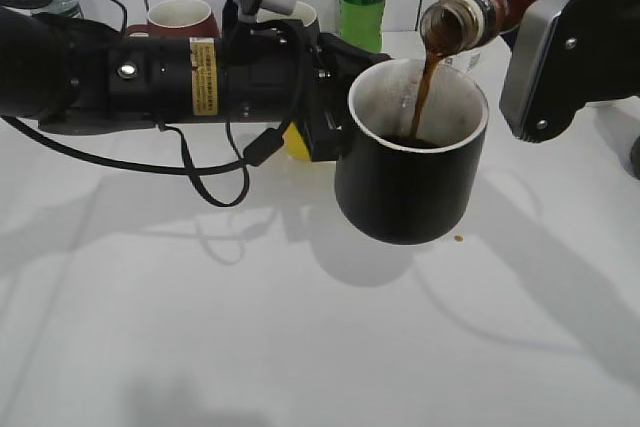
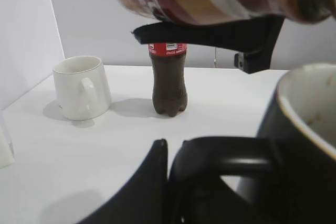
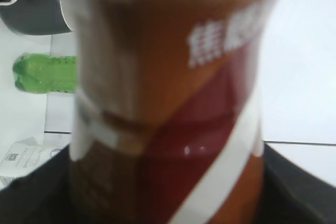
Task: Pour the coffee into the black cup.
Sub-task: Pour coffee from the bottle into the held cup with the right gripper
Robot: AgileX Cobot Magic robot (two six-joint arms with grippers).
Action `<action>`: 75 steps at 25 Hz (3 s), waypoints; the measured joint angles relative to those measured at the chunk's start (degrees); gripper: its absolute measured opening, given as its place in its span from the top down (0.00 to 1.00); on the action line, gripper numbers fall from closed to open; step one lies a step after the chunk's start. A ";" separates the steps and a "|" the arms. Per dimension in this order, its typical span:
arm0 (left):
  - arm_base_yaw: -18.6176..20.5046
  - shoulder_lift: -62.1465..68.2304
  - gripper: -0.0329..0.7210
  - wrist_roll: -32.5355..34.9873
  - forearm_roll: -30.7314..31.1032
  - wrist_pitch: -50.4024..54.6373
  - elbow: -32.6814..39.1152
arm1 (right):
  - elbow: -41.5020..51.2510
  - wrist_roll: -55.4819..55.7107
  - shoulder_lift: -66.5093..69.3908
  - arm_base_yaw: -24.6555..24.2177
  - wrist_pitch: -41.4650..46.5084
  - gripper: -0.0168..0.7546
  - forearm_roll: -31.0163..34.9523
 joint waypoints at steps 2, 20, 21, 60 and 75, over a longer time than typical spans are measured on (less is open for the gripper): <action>0.00 0.00 0.90 0.00 0.00 0.00 0.00 | 0.00 -0.07 0.00 0.00 0.00 0.30 0.00; 0.00 0.00 0.90 0.00 0.10 0.04 0.00 | 0.00 -2.33 0.00 0.00 -0.05 0.30 0.00; 0.00 0.00 0.90 0.00 0.10 0.04 0.00 | 0.00 -2.39 0.00 0.00 -0.06 0.30 0.00; 0.00 0.00 0.90 -2.29 0.53 0.56 0.00 | -0.02 -7.91 0.00 0.00 -0.23 0.30 0.15; 0.00 0.00 0.90 -2.29 0.72 0.61 0.00 | -0.08 -11.80 0.00 0.00 -0.23 0.30 0.15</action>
